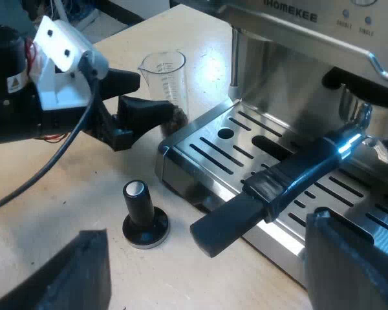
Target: Pour the beans into the coffee machine
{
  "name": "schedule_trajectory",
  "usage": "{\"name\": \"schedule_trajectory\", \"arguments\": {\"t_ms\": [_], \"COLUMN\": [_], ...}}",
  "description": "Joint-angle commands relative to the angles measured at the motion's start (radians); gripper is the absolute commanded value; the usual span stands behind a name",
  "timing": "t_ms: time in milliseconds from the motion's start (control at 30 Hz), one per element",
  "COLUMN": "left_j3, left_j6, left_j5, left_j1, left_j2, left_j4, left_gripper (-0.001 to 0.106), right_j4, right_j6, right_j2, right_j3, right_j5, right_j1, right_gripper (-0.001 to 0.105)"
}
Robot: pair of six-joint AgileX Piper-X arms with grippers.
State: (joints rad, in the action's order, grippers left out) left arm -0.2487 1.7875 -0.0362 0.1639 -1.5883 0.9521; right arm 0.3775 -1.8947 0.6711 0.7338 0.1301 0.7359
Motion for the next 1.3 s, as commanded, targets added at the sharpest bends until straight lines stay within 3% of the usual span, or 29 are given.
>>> {"name": "schedule_trajectory", "arguments": {"t_ms": [33,500,667,733,900,1000,1267,1300], "left_j3": [-0.026,-0.101,-0.102,-0.102,-0.102,-0.102,-0.102,-0.102], "left_j6": [0.013,0.011,0.013,0.013,0.013,0.011,0.011,0.011], "left_j5": [-0.019,-0.022,-0.058,-0.063,-0.065,-0.065,-0.021,0.011], "left_j1": [-0.001,-0.001,-0.001,-0.001,-0.001,-0.001,-0.001,-0.001], "left_j2": [-0.014,-0.074,-0.074,-0.074,-0.074,-0.074,-0.059,-0.037], "left_j4": [0.019,0.014,0.013,0.013,0.013,0.013,0.011,0.011], "left_gripper": [0.085,0.085,0.084,0.079,0.038,0.028,0.028,0.028], "right_j4": [-0.016,-0.024,-0.024,-0.024,-0.024,-0.024,-0.024,-0.024], "right_j6": [-0.01,-0.01,-0.01,-0.01,-0.01,-0.01,-0.01,-0.01], "right_j2": [-0.002,-0.002,-0.002,-0.002,-0.002,-0.002,-0.002,-0.002], "right_j3": [0.005,0.005,0.005,0.005,0.005,0.005,0.005,0.005], "right_j5": [0.001,0.001,0.001,0.001,0.001,0.001,0.001,0.001], "right_j1": [0.003,0.003,0.003,0.003,0.003,0.003,0.003,0.003], "right_gripper": [0.064,0.064,0.064,0.064,0.064,0.064,0.064,0.064]}}
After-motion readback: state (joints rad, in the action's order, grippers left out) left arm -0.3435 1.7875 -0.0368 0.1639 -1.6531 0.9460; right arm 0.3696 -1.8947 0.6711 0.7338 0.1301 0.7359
